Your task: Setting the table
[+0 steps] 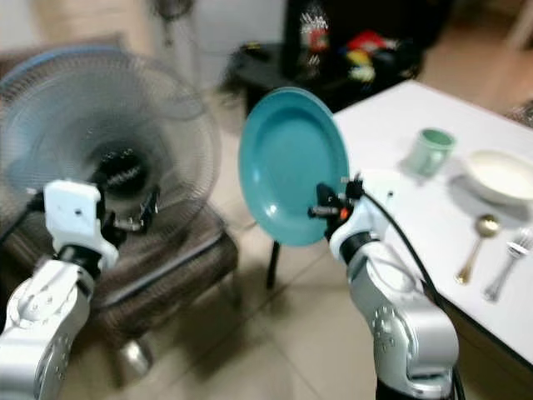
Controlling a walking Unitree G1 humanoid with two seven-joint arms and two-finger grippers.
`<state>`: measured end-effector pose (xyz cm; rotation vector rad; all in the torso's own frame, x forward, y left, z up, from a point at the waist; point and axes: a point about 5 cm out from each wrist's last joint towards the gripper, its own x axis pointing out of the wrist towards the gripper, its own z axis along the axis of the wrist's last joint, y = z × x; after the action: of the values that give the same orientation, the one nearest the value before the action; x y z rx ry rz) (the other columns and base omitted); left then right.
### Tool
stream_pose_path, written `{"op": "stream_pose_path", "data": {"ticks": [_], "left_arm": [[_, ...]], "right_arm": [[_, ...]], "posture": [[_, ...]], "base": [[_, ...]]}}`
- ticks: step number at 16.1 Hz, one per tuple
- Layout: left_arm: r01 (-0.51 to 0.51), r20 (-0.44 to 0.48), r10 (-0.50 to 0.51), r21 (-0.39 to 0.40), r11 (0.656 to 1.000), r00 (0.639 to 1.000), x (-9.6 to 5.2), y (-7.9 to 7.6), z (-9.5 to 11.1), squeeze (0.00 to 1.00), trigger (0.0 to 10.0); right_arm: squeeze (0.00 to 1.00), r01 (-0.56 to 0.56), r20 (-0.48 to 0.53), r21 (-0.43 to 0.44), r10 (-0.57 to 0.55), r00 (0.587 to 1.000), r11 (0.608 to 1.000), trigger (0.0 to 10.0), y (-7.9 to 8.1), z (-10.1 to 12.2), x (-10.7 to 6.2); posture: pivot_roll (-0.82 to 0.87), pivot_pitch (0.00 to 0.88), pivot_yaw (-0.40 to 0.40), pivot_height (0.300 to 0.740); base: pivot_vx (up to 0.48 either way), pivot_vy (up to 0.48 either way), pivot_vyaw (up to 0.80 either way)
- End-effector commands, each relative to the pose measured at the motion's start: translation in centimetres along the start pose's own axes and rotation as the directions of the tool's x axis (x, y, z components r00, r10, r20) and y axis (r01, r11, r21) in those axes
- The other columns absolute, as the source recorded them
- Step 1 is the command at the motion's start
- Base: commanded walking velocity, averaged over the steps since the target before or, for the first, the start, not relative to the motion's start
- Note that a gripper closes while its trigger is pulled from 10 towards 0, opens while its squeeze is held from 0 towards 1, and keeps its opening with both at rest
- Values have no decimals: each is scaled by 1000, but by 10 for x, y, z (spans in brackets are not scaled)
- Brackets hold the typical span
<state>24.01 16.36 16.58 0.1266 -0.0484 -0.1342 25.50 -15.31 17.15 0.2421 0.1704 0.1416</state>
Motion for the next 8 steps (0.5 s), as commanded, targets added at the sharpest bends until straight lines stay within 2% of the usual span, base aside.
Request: {"op": "stream_pose_path", "data": {"ticks": [1, 2, 6, 8], "left_arm": [[51, 22, -50, -12, 999, 998, 3, -9, 5, 0, 10000], [54, 23, -53, -11, 999, 998, 3, -8, 5, 0, 10000], [73, 17, -73, -10, 997, 997, 2, -6, 3, 0, 10000], [81, 13, -81, -12, 997, 997, 2, -6, 2, 0, 10000]], "right_arm": [[0, 47, 22, 11, -47, 999, 999, 10000, -10, 6, -4], [0, 47, 16, 19, -48, 999, 999, 10000, -10, 5, -5], [0, 44, -70, 104, -37, 997, 994, 10000, -10, -15, -35], [0, 46, -80, 116, -36, 996, 992, 10000, -8, -17, -36]], "posture": [[-6, 0, 22, 740], [-6, 0, 27, 740], [-7, 0, 29, 740], [-16, 0, 40, 740]], "base": [[428, 0, -800], [428, 0, -800], [442, 0, -800], [444, 0, -800]]}}
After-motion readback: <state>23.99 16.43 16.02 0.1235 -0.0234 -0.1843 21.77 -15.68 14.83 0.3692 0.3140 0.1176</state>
